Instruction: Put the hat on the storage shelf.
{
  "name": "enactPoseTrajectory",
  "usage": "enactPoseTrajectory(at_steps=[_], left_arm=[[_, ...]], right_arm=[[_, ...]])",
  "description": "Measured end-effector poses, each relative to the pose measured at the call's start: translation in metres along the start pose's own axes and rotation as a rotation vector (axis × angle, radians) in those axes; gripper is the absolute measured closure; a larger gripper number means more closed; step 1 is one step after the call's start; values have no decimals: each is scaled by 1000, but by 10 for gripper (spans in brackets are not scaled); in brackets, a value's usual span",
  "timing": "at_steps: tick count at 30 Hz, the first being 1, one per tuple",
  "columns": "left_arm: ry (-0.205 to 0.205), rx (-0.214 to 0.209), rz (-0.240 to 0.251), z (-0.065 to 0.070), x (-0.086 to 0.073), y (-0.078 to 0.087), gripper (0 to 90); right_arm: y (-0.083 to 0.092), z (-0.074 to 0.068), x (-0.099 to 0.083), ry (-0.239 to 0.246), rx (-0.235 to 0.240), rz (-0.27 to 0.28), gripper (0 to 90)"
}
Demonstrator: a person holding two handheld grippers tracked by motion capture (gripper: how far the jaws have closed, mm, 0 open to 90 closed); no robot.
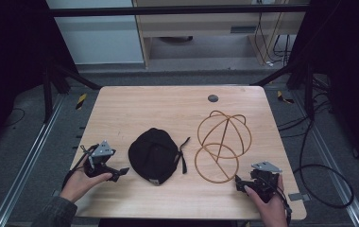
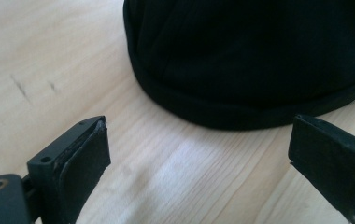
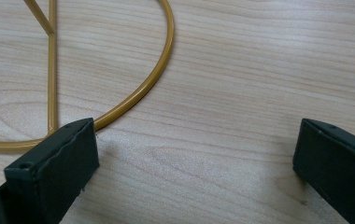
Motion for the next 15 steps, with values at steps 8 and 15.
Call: enactPoseTrajectory(at_steps=[8,15], left_arm=[[-100,-18,-48,12,49,11,47],[-138,-24,-113,18,84,9,62]], right_arm=[[0,0,0,0,0,0,4],[0,0,0,0,0,0,4]])
Point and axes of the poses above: each handheld gripper's, and its own axes: y roughly backward along the jaws, x roughly out of its top, z roughly to its right, the point moved 1 cm from there along -y, roughly forward along the jaws, and after that the axes turned 3 degrees about -x, right-handed, at the moved point
